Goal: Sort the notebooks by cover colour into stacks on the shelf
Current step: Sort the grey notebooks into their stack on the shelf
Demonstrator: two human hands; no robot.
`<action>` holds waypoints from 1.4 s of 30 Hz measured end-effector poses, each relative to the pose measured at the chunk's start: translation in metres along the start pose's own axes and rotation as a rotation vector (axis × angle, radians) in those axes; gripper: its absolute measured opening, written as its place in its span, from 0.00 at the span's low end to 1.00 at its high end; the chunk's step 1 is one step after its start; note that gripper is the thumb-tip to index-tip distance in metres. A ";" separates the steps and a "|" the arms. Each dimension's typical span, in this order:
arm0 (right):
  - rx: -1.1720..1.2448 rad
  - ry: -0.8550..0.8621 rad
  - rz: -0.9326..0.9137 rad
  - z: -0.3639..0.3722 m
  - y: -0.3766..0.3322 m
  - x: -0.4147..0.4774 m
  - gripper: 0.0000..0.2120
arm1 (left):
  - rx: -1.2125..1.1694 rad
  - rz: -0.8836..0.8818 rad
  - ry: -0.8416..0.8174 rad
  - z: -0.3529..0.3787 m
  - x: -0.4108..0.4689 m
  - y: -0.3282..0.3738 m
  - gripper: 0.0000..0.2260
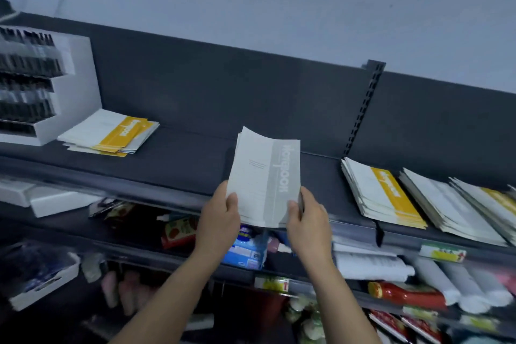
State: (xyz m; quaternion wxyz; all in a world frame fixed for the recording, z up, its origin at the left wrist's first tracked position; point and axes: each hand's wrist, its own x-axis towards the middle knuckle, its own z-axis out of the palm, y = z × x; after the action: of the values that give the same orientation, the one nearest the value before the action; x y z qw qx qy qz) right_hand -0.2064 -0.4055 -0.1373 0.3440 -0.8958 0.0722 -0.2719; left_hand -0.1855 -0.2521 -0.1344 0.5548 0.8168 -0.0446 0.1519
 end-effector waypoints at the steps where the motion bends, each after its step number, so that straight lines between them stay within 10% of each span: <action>1: -0.009 0.009 -0.002 -0.011 0.009 0.000 0.09 | -0.001 0.005 -0.011 0.011 -0.003 0.006 0.10; 10: -0.092 0.024 0.082 -0.115 0.097 0.017 0.18 | -0.038 0.033 -0.082 0.125 -0.042 0.073 0.10; 18: -0.168 0.089 0.089 -0.188 0.161 0.040 0.06 | -0.086 0.095 -0.162 0.210 -0.050 0.116 0.09; 42: -0.578 0.017 0.223 -0.276 0.294 0.133 0.13 | 0.445 0.177 -0.514 0.385 0.003 0.180 0.12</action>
State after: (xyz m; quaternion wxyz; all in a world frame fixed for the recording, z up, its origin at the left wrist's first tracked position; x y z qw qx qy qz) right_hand -0.2257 -0.8278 -0.1022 0.1019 -0.9408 0.2471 -0.2084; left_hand -0.1491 -0.6744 -0.1033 0.3187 0.9222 -0.2192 -0.0051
